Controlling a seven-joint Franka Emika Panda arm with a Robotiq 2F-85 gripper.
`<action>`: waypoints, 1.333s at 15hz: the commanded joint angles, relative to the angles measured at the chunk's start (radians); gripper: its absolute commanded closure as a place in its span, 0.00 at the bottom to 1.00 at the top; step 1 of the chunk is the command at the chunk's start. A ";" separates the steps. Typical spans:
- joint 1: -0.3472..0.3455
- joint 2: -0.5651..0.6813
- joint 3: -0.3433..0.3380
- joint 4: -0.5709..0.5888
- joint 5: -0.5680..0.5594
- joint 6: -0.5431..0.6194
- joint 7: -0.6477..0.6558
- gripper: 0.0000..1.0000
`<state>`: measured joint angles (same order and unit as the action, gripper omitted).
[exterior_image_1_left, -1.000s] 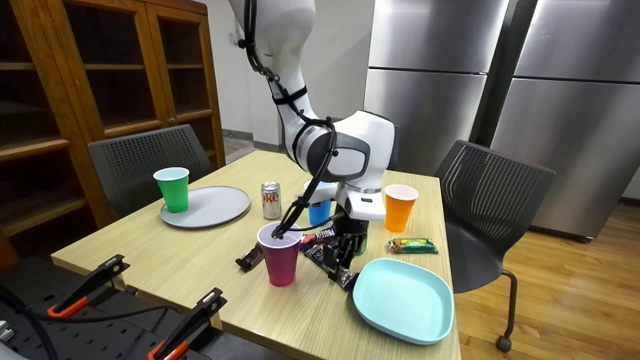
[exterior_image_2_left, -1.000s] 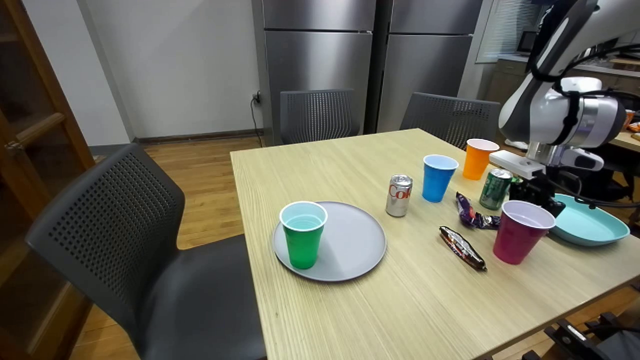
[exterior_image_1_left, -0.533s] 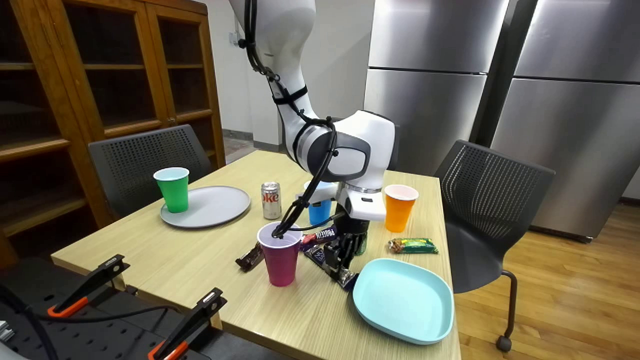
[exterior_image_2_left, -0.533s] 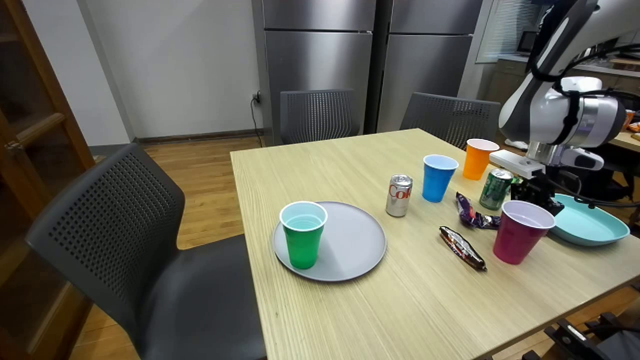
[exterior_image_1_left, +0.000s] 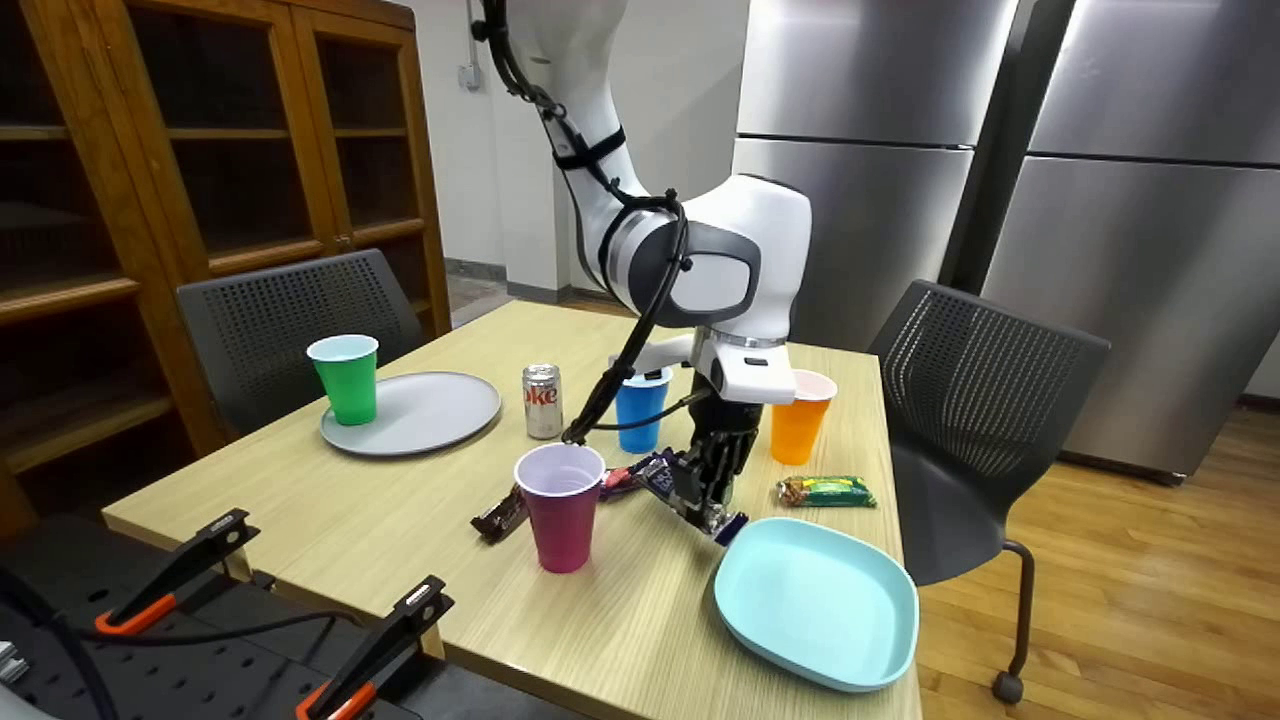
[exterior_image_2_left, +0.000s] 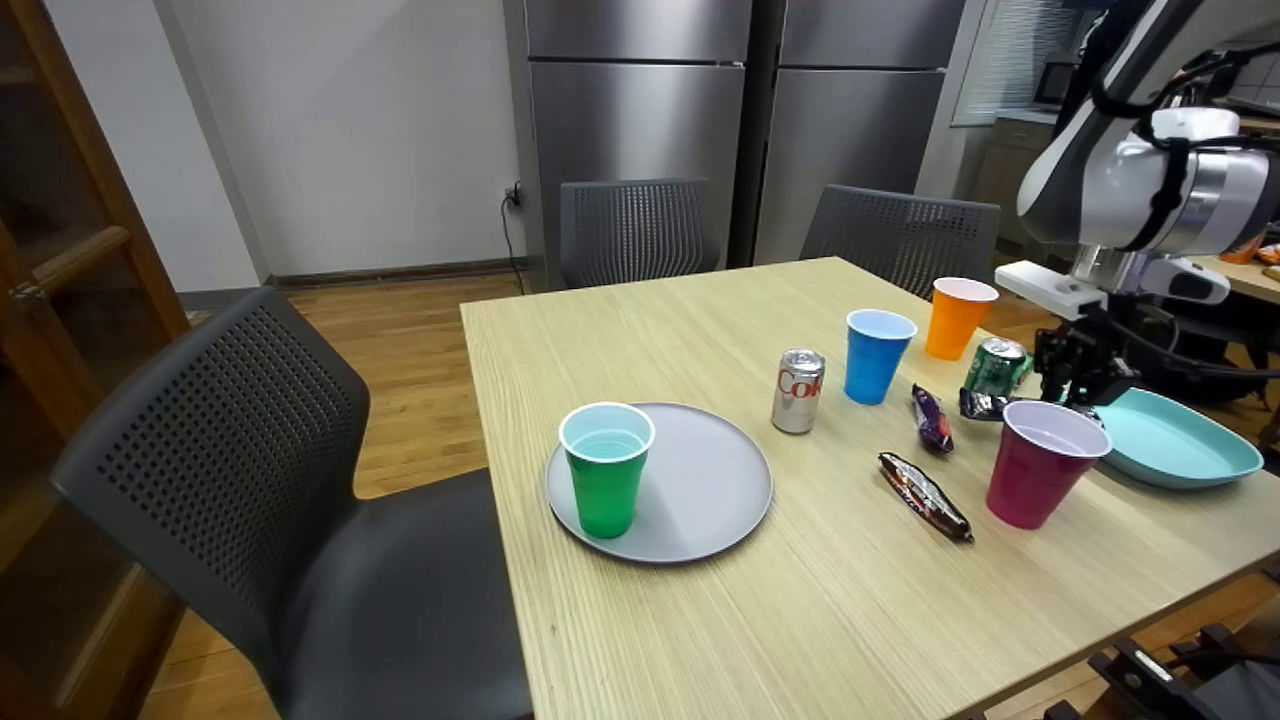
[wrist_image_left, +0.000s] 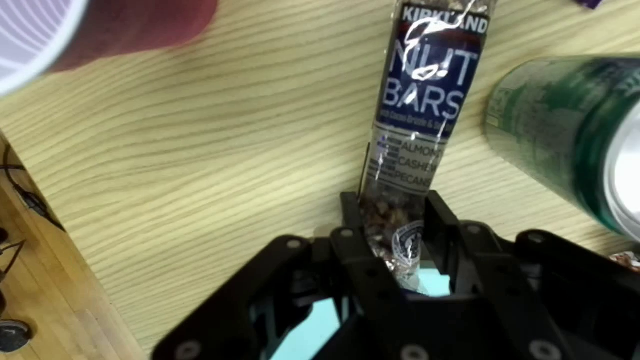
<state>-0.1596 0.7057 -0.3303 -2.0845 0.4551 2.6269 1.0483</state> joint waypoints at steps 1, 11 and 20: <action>-0.013 -0.079 0.000 -0.043 -0.031 -0.017 0.013 0.90; -0.151 -0.057 -0.029 0.049 -0.005 -0.127 0.039 0.90; -0.255 -0.003 -0.053 0.165 -0.007 -0.240 0.096 0.90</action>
<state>-0.3921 0.6781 -0.3849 -1.9775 0.4524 2.4470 1.1011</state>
